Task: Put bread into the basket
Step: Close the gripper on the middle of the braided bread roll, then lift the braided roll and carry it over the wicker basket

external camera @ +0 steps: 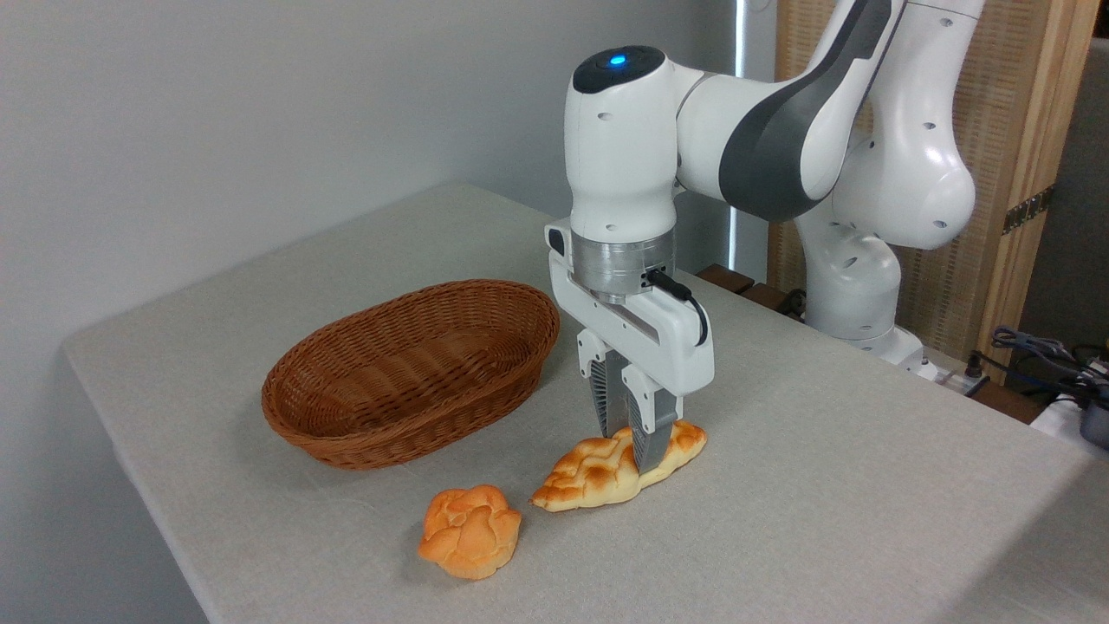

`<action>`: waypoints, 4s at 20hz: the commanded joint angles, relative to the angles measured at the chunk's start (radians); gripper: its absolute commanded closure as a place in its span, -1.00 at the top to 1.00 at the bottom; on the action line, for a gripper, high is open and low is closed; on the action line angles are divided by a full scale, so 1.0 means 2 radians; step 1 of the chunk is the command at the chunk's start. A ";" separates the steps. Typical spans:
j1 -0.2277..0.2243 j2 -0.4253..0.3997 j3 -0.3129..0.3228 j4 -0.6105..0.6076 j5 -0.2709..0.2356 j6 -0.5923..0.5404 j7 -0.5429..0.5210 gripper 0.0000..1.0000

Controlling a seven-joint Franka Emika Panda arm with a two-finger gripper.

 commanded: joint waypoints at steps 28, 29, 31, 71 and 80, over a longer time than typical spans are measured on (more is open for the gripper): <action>-0.010 -0.002 0.006 0.002 0.006 0.002 0.007 -0.23; -0.012 -0.003 0.006 0.004 0.006 0.001 0.007 -0.24; -0.013 -0.003 0.003 0.016 0.006 -0.012 0.006 -0.25; -0.030 0.046 -0.030 0.188 -0.085 -0.142 -0.016 -0.30; -0.041 0.125 -0.066 0.271 -0.111 -0.135 -0.133 -0.30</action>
